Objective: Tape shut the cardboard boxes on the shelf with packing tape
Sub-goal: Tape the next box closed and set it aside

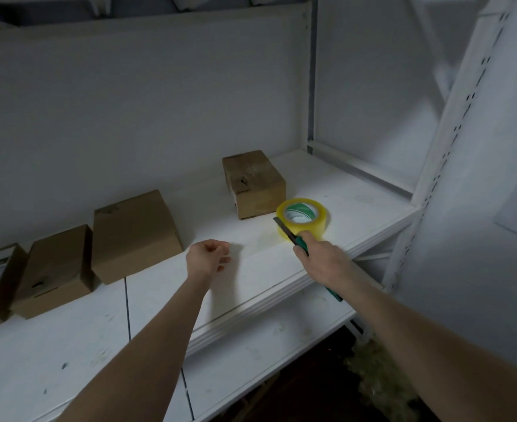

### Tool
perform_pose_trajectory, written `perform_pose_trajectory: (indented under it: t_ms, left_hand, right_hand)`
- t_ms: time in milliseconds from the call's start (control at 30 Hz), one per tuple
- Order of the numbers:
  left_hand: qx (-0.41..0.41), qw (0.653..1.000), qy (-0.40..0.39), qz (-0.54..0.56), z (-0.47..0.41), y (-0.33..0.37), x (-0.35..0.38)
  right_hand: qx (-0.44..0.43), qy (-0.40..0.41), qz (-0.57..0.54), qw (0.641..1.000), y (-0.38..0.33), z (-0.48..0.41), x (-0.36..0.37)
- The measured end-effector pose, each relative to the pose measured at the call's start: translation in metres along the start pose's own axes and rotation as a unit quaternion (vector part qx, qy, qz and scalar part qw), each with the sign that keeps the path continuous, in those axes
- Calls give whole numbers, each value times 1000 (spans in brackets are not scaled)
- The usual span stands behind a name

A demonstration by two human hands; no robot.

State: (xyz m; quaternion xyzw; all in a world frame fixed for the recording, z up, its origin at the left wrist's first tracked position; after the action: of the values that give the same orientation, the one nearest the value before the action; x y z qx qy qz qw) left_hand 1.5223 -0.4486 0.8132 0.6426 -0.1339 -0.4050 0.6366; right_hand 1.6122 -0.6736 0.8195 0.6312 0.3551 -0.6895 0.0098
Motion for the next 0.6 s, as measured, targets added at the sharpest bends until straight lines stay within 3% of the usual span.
perform_pose_trajectory:
  t_ms: [167,600]
  left_hand:
    - [9,1000,-2,1,0,1,-2]
    - [33,999,-21,7,2,8,3]
  right_hand:
    - [-35,-16,103,994,-5,10,7]
    - [-14,-42,137,990,-24,-7,10]
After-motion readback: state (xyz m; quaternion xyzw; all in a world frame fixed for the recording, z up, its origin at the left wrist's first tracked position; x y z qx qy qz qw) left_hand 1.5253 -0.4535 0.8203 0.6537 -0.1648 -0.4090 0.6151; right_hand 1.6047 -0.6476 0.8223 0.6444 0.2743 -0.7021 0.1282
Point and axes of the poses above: each hand's wrist, its own z-axis away from the middle knuckle, its own x-axis out of the palm, y = z × x, the point moved 2 cm from there along -z, towards the middle knuckle, and after that the axes turned 6 degrees about -z, right-handed, at the moved point
